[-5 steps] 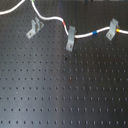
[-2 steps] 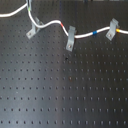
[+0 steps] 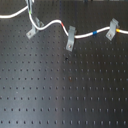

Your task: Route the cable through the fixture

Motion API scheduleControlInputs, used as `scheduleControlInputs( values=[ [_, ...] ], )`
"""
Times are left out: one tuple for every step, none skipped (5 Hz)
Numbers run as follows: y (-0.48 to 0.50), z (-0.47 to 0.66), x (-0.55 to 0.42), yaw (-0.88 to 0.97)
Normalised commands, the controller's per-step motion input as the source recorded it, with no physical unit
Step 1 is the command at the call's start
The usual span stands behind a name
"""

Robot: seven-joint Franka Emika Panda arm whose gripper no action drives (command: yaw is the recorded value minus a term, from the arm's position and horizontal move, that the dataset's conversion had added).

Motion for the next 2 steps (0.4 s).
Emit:
scheduleControlInputs(
  values=[
    [0.129, 0.00, -0.394, -0.53],
    [0.069, 0.01, -0.323, -0.49]
  ],
)
